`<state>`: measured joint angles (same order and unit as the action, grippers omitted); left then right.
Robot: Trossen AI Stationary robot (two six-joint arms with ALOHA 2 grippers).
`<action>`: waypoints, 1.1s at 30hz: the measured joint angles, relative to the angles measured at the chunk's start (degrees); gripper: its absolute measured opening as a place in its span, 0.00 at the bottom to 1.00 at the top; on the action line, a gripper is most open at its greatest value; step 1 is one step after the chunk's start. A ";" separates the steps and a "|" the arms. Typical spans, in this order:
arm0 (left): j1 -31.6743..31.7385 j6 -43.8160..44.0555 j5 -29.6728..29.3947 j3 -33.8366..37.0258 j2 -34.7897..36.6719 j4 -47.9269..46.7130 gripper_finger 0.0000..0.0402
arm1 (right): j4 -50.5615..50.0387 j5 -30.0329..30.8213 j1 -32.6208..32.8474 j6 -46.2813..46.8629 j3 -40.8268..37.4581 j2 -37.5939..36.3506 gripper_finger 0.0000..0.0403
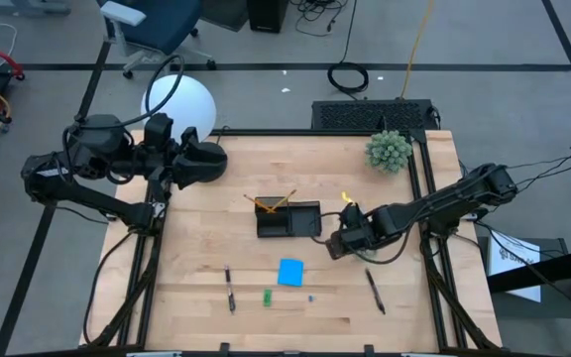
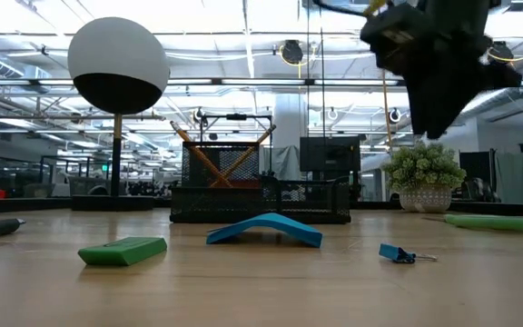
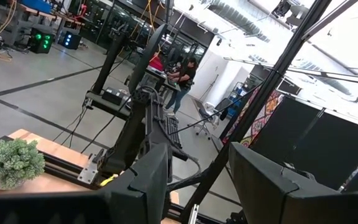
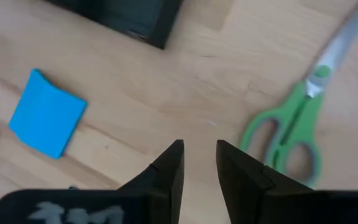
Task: Pick and place office supplies into organizer
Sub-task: Put the green scissor into the black desk organizer
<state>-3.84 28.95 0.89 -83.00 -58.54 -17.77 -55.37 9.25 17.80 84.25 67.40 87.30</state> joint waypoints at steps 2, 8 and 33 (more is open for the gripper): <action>0.00 0.02 0.00 0.00 0.00 -0.03 0.41 | -4.76 0.34 -0.04 2.00 2.48 1.34 0.20; 0.00 0.00 0.00 0.00 0.00 -0.05 0.41 | -12.07 -3.57 -1.10 1.82 6.51 6.47 0.21; 0.00 0.00 0.00 0.00 -0.02 -0.01 0.41 | -9.23 -7.88 -1.20 5.84 1.30 7.62 0.23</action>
<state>-3.84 28.95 0.89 -83.00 -58.57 -17.78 -64.61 1.38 16.59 90.09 68.70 94.92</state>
